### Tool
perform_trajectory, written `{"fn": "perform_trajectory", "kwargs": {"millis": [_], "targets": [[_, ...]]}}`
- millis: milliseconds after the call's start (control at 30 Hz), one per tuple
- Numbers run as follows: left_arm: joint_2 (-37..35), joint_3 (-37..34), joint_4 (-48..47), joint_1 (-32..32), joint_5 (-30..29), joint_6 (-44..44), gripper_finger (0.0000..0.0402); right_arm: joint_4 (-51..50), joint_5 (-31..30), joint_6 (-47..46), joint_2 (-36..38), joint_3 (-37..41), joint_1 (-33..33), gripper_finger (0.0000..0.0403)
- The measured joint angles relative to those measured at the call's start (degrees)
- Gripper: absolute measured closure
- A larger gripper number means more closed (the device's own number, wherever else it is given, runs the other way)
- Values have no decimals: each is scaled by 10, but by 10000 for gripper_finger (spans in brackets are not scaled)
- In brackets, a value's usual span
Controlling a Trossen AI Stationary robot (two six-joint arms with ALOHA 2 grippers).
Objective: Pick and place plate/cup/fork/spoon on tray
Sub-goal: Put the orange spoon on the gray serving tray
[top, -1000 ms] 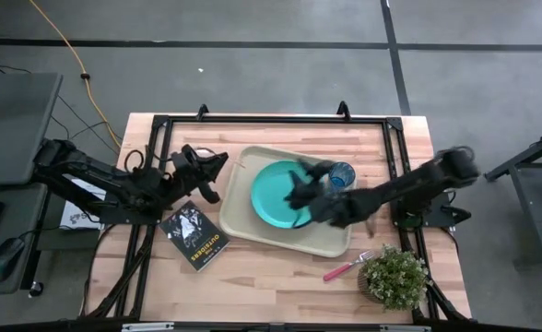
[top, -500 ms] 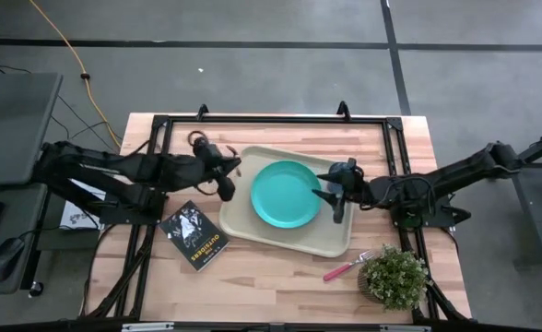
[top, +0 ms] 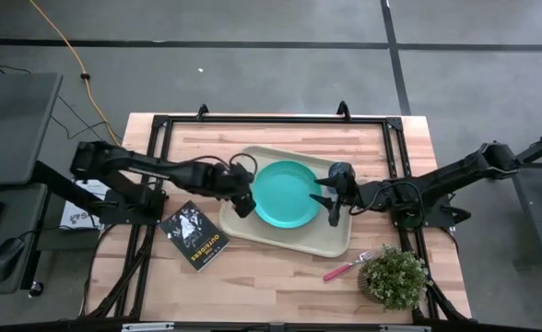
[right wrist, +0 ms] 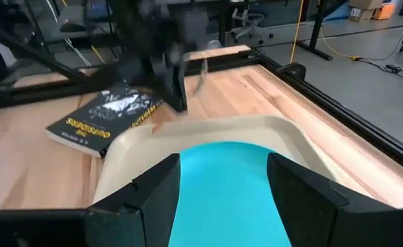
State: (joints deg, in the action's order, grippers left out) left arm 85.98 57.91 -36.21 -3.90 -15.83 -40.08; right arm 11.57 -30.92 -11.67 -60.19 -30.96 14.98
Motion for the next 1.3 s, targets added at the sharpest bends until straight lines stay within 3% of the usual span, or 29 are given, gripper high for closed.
{"fn": "perform_trajectory", "kwargs": {"millis": [200,400,733,1033,1300], "targets": [[83,0,-3,-6,15,-25,401,2,0,1,0,0,0,192],[122,0,50,-7,12,-28,401,-1,1,1,0,0,0,192],[123,-45,64,-7,-72,-62,401,-6,1,-3,0,0,0,192],[115,-129,229,-34,-41,-88,401,-1,1,-3,0,0,0,192],[107,-133,257,-57,-37,-76,401,-1,1,-3,0,0,0,192]]}}
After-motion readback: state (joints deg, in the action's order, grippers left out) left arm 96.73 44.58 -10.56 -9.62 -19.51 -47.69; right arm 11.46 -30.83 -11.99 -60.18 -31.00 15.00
